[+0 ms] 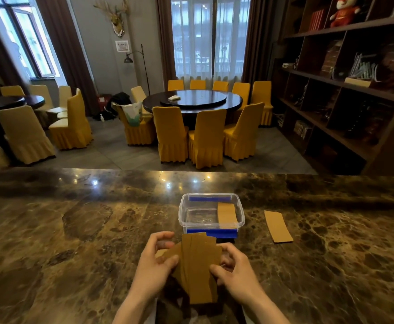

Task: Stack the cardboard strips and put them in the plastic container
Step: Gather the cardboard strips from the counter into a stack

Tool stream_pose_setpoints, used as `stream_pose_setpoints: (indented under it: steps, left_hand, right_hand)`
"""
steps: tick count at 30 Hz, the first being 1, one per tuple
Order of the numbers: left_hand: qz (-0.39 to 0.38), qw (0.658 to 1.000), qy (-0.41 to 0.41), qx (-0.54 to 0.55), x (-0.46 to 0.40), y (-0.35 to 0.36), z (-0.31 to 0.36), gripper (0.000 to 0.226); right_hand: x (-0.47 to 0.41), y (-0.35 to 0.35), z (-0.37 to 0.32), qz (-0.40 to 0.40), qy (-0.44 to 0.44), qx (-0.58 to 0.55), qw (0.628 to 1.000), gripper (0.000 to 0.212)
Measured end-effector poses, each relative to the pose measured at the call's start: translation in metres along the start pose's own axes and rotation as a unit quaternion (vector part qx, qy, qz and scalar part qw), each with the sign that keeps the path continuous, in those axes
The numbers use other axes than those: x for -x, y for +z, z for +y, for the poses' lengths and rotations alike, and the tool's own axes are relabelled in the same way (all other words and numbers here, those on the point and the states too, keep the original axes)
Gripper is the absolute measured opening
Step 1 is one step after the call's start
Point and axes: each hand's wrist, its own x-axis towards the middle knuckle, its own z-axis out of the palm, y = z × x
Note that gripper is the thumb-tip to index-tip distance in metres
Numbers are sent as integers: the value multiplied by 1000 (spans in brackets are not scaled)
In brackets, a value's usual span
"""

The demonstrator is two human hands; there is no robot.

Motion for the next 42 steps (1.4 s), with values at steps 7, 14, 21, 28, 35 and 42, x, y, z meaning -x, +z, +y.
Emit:
stream_pose_setpoints:
  steps: [7, 14, 21, 28, 35, 42]
  left_hand:
    - [-23, 993, 21, 115, 1, 18, 1, 43]
    - [125, 977, 2, -174, -25, 17, -29, 32]
    - [33, 875, -67, -479, -38, 23, -62, 117]
    - [33, 888, -106, -447, -47, 23, -50, 142]
    - [89, 971, -48, -219, -41, 13, -38, 85]
    - [32, 998, 31, 39, -37, 16, -8, 48]
  right_hand:
    - [0, 0, 0, 1, -3, -32, 999, 29]
    - [-5, -13, 11, 44, 15, -24, 999, 28]
    - [-8, -26, 20, 68, 43, -34, 996, 27]
    - [-12, -27, 20, 71, 40, -15, 997, 26]
    - [-15, -22, 16, 55, 43, -21, 997, 26]
    - [-21, -12, 1, 32, 4, -53, 998, 27]
